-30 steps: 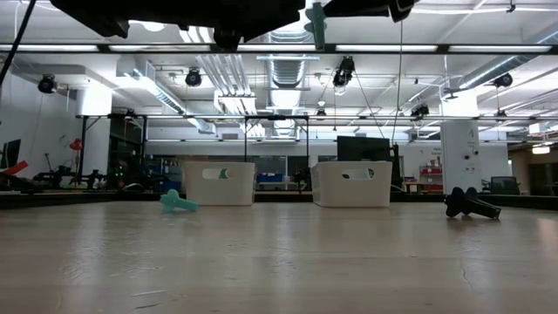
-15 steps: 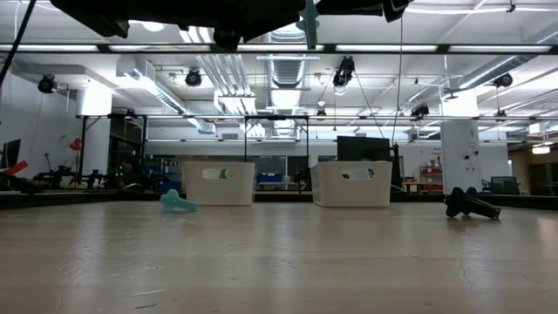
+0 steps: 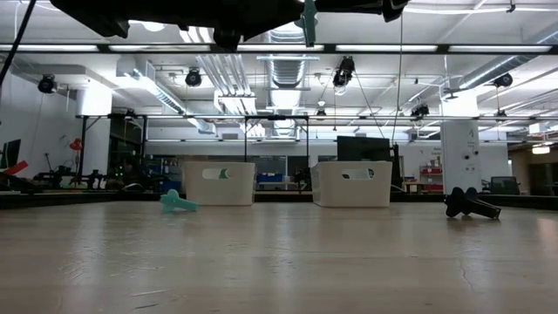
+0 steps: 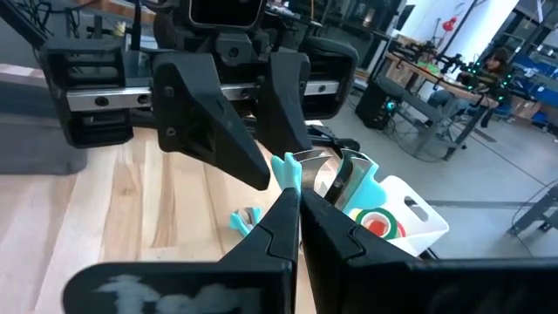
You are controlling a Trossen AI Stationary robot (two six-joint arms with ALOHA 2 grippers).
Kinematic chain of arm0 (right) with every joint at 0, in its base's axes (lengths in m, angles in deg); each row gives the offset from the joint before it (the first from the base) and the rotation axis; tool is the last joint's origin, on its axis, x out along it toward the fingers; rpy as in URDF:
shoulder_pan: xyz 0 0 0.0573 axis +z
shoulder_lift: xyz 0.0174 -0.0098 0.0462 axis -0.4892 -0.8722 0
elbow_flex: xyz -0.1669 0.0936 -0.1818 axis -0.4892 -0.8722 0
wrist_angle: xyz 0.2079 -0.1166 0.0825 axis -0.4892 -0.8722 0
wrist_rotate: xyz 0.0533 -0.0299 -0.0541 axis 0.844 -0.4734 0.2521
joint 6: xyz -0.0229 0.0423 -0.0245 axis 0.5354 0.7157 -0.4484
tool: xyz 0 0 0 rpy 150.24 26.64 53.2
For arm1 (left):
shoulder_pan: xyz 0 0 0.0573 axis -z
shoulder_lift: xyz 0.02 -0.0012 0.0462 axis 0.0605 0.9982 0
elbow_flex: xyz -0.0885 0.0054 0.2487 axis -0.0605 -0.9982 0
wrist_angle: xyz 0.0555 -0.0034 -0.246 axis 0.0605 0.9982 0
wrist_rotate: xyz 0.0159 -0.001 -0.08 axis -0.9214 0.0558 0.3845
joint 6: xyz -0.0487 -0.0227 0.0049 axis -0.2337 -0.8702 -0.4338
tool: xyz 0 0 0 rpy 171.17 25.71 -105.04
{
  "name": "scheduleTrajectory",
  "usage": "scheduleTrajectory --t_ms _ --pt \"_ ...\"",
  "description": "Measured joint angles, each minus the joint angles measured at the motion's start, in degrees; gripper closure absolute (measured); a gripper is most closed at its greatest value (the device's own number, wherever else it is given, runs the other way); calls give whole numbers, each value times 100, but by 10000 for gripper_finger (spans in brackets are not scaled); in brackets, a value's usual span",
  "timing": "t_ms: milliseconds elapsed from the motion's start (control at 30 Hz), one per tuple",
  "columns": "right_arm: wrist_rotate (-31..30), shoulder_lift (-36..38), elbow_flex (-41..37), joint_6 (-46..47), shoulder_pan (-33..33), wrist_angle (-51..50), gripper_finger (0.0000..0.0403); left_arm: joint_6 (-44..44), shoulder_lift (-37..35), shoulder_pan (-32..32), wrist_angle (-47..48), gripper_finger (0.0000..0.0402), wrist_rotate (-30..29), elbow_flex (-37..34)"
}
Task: Pick and place Stapler, Stapler remover, tape
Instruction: Put the right blue staple remover into the black bin
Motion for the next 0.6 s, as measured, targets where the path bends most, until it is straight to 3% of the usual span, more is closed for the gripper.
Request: scheduleTrajectory --t_ms 367,600 --pt "22 0 0 0 0 -4 394 42 0 -6 -80 391 114 0" --pt "115 0 -2 -24 0 63 394 61 0 -24 59 391 262 0"
